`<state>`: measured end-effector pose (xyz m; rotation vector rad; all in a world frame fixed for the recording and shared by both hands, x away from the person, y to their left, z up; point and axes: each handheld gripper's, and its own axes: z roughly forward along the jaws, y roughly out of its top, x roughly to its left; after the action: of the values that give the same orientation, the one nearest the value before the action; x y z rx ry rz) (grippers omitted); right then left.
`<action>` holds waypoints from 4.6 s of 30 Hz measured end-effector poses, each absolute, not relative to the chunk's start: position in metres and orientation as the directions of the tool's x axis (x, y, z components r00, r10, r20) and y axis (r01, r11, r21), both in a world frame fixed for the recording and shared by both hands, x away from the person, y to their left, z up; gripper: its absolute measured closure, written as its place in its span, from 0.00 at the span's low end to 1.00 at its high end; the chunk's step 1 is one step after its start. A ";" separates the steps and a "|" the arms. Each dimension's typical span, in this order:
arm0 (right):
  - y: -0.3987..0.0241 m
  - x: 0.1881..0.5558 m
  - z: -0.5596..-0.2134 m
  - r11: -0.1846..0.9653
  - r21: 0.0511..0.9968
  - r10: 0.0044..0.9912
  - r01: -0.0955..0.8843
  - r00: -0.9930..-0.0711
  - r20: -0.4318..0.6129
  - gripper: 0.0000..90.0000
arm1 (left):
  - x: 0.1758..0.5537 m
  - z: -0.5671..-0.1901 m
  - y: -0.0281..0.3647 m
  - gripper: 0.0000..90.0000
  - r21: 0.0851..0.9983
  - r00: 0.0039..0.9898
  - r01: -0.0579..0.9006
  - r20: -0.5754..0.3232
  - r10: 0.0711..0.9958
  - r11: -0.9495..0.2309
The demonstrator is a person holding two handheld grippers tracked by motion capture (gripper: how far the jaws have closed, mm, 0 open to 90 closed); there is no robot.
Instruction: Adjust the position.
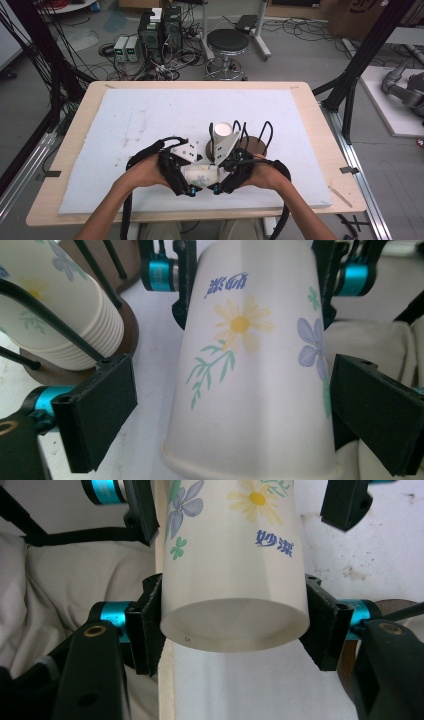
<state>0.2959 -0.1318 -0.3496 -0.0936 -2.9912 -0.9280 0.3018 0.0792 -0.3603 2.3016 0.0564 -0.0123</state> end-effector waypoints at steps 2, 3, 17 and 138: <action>-0.138 0.295 -0.352 0.804 0.591 0.064 0.069 -0.998 0.029 0.41 | 0.302 -0.361 0.087 0.06 0.786 0.998 0.054 -0.031 0.047 -0.616; -0.140 0.295 -0.353 0.795 0.601 0.072 0.075 -0.997 0.029 0.41 | 0.301 -0.362 0.091 0.06 0.812 0.998 0.063 -0.040 0.052 -0.581; -0.169 0.291 -0.375 0.615 0.777 0.131 0.135 -0.989 0.068 0.41 | 0.296 -0.380 0.124 0.06 0.942 0.991 0.101 -0.066 0.119 -0.319; -0.254 0.278 -0.434 0.334 0.876 0.653 0.348 -0.755 0.051 0.18 | 0.333 -0.359 0.130 0.33 0.621 0.969 0.211 -0.033 0.243 -0.755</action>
<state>0.2775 -0.2537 -0.4343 -1.0938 -2.8064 -1.6984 0.3330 0.1300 -0.3588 2.4515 0.3173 0.0651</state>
